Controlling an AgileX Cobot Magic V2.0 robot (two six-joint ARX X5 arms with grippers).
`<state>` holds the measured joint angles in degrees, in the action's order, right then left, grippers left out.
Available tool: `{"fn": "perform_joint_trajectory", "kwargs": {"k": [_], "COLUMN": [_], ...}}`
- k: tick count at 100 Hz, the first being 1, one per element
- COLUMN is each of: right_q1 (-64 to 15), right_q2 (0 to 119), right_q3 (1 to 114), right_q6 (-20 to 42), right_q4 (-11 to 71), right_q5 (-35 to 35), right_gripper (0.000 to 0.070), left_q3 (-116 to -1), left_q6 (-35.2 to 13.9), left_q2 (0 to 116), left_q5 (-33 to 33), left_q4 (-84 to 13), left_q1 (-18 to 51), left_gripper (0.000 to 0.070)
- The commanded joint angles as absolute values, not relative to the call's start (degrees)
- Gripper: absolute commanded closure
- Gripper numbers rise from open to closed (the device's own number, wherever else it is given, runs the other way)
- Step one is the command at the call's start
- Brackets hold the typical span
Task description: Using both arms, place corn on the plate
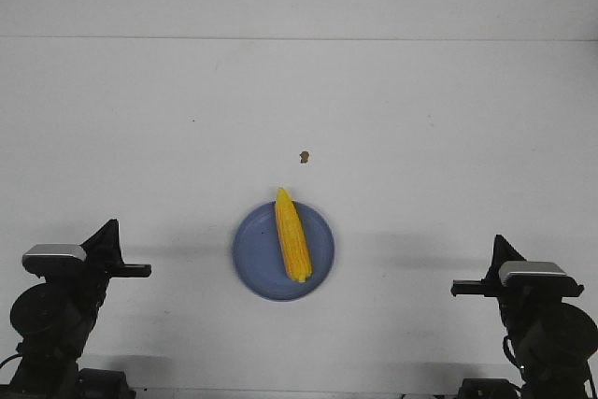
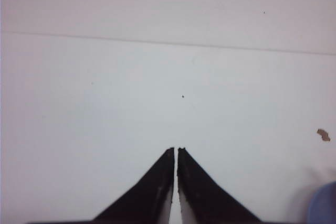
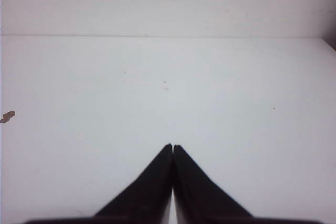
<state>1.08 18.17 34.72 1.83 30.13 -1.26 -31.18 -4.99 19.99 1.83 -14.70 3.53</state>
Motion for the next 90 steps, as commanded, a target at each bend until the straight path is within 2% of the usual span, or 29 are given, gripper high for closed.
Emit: {"fn": "perform_joint_trajectory", "kwargs": {"k": [1,31,48,90], "right_q1": [1.1,1.1,1.1,1.1], "right_q2": [18.4,18.4,18.4,18.4], "right_q3": [35.2,35.2,35.2,35.2], "right_q6": [1.8,1.8,1.8,1.8], "right_q4": [29.3,29.3,29.2,29.2], "right_q5": [-1.1,-1.1,-1.1,-1.1], "right_gripper": [0.0700,0.0700,0.0700,0.0700], "left_q3": [-30.2,-15.9,-8.6,-3.2], "left_q6": [-4.1,-4.1,-4.3,-4.6], "left_q2": [18.8,7.3,-0.1,0.2], "left_q5": [2.0,2.0,2.0,1.9], "left_q4": [-12.2,-0.1,1.6,6.7], "left_q1": [3.4,3.5,3.5,3.8], "left_gripper": [0.0684,0.0684,0.0684,0.0684]}}
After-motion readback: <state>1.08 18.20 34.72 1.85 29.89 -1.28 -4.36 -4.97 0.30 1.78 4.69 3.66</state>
